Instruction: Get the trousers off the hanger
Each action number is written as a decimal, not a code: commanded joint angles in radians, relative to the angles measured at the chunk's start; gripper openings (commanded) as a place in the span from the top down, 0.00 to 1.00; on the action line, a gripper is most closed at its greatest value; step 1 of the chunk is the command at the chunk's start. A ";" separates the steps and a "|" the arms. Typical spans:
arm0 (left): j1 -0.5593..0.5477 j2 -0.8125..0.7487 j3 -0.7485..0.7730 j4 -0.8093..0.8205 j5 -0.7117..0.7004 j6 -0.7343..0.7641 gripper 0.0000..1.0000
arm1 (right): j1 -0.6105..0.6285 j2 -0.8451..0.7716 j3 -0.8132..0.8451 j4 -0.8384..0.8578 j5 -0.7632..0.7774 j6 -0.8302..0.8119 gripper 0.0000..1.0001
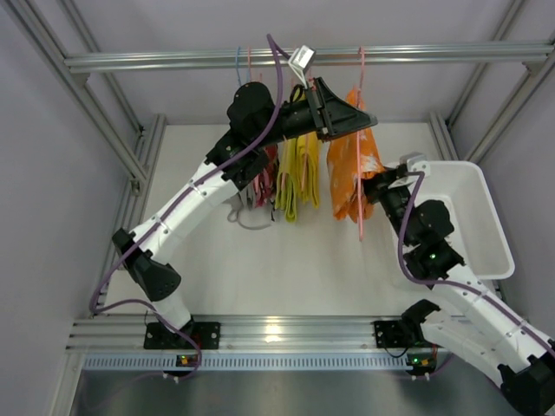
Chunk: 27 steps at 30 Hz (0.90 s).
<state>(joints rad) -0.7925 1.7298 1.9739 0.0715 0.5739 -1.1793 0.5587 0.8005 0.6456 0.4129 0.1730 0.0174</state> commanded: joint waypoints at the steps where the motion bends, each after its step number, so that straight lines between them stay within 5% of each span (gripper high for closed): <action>1: 0.035 -0.116 -0.023 0.142 0.017 0.036 1.00 | -0.023 -0.088 0.086 0.003 0.034 -0.010 1.00; 14: 0.062 -0.211 -0.326 -0.027 -0.012 0.311 1.00 | -0.023 -0.089 0.457 -0.164 -0.055 0.148 1.00; 27: 0.062 -0.185 -0.377 -0.096 -0.111 0.354 1.00 | -0.023 -0.127 0.712 -0.275 -0.076 0.122 1.00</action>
<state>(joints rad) -0.7273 1.5486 1.6012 -0.0128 0.4911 -0.8574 0.5407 0.7162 1.2655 0.0059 0.1135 0.1635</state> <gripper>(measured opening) 0.089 0.104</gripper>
